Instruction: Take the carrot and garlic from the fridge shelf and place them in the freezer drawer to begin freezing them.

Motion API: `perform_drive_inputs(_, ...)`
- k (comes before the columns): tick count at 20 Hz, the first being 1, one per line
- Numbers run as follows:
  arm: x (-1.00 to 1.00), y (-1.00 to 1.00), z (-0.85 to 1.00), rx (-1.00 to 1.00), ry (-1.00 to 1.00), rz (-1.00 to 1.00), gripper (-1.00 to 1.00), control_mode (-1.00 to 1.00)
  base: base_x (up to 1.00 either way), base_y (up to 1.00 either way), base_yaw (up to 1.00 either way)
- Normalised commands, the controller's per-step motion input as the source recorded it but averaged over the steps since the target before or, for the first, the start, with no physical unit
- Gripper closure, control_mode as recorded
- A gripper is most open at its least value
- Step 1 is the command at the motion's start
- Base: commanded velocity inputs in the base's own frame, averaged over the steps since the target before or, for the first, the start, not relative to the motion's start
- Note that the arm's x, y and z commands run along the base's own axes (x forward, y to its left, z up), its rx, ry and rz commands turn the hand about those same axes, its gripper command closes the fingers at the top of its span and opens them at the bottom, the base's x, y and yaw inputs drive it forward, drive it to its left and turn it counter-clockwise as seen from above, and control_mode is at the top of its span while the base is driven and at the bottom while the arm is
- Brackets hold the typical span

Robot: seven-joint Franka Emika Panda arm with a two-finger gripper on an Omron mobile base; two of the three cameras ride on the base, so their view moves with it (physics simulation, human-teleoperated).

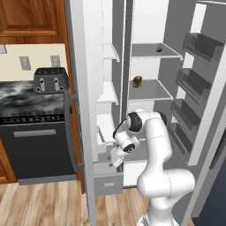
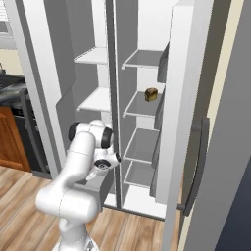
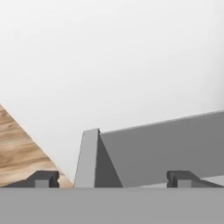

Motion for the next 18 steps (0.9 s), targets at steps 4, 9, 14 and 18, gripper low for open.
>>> perform_drive_inputs(4, -0.12, -0.04, 0.98, 0.0, -0.01, 0.0, -1.0, -1.0, 0.0, 0.0, 0.0)
perform_drive_inputs(9, -0.39, -0.2, 0.86, 0.0, 0.0, 0.0, -1.0, -1.0, 0.0, 0.0, 0.0)
perform_drive_inputs(14, -0.73, -0.33, 0.66, 0.0, -0.07, 0.0, -1.0, -1.0, 0.0, 0.0, 0.0)
perform_drive_inputs(18, -0.82, -0.28, 0.64, 0.0, -0.09, 0.0, -1.0, -1.0, 0.0, 0.0, 0.0)
